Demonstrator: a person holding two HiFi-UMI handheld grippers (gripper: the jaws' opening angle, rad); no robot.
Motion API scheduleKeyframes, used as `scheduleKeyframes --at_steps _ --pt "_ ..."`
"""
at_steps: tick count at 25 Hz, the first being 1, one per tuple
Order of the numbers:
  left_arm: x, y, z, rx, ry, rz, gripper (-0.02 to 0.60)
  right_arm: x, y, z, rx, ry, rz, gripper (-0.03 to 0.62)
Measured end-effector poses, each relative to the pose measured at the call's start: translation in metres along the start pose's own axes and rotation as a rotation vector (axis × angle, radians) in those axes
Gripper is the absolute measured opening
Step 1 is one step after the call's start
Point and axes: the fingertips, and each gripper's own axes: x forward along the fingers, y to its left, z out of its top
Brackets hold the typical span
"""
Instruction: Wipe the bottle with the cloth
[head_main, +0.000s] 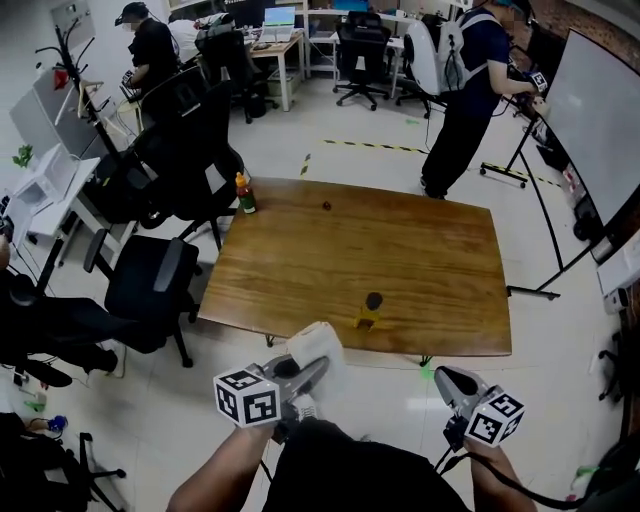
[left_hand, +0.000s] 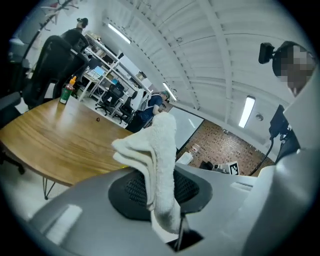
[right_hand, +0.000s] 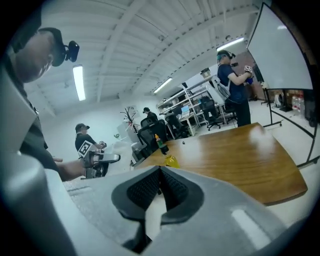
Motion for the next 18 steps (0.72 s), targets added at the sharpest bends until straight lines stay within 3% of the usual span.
scheduleKeyframes --at_steps 5,9,13,18 --pt "-0.005 -0.058 -0.039 0.053 -0.044 0.064 0.104 -0.040 0.014 -0.015 -0.034 -0.020 0.078 0.018" --pt "-0.021 -0.094 -0.082 0.079 -0.027 0.110 0.104 -0.070 0.018 -0.039 -0.011 0.000 0.116 0.018" --pt "-0.038 -0.105 -0.106 0.091 0.016 0.141 0.104 -0.082 0.026 -0.051 0.007 0.002 0.138 0.018" --pt "-0.050 -0.099 -0.102 0.101 0.020 0.148 0.104 -0.093 0.035 -0.055 0.023 -0.026 0.107 0.018"
